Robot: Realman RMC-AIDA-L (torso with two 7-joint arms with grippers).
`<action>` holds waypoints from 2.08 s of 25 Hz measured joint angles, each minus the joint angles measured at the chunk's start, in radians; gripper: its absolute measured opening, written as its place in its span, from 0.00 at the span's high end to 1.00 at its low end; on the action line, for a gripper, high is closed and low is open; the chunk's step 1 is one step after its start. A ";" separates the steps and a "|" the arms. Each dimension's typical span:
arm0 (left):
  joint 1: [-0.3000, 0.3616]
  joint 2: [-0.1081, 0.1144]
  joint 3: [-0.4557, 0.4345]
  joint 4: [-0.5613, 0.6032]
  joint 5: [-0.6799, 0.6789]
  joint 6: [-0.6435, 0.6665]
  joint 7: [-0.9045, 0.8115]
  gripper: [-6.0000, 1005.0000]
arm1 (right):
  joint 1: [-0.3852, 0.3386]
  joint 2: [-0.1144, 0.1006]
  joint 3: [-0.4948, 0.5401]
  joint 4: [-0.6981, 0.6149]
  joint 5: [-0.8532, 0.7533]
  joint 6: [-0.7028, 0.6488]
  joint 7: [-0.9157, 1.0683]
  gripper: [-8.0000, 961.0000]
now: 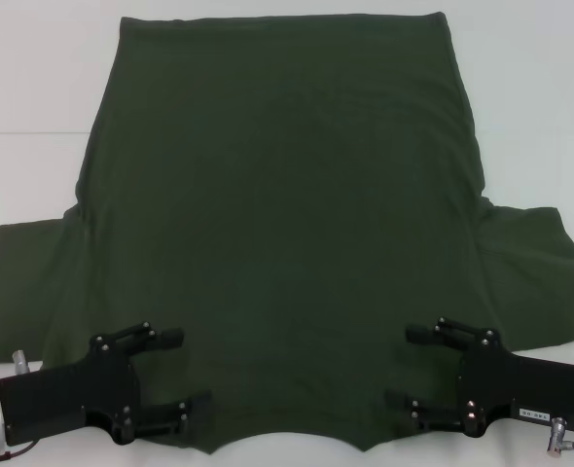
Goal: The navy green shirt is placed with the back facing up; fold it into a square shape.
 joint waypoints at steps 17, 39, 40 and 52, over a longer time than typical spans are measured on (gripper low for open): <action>-0.025 0.015 -0.073 0.001 0.002 0.009 -0.262 0.16 | 0.001 0.000 0.000 0.000 -0.002 0.003 0.000 0.07; -0.106 0.151 -0.033 0.244 0.237 -0.007 -1.417 0.16 | -0.004 0.000 -0.003 -0.005 -0.004 -0.012 0.000 0.07; -0.104 0.152 -0.037 0.265 0.251 -0.013 -1.449 0.16 | -0.003 0.000 -0.003 -0.005 -0.004 -0.013 -0.001 0.07; -0.083 0.212 -0.111 0.291 0.362 -0.052 -1.600 0.16 | 0.001 0.000 -0.003 -0.005 -0.006 -0.015 0.001 0.07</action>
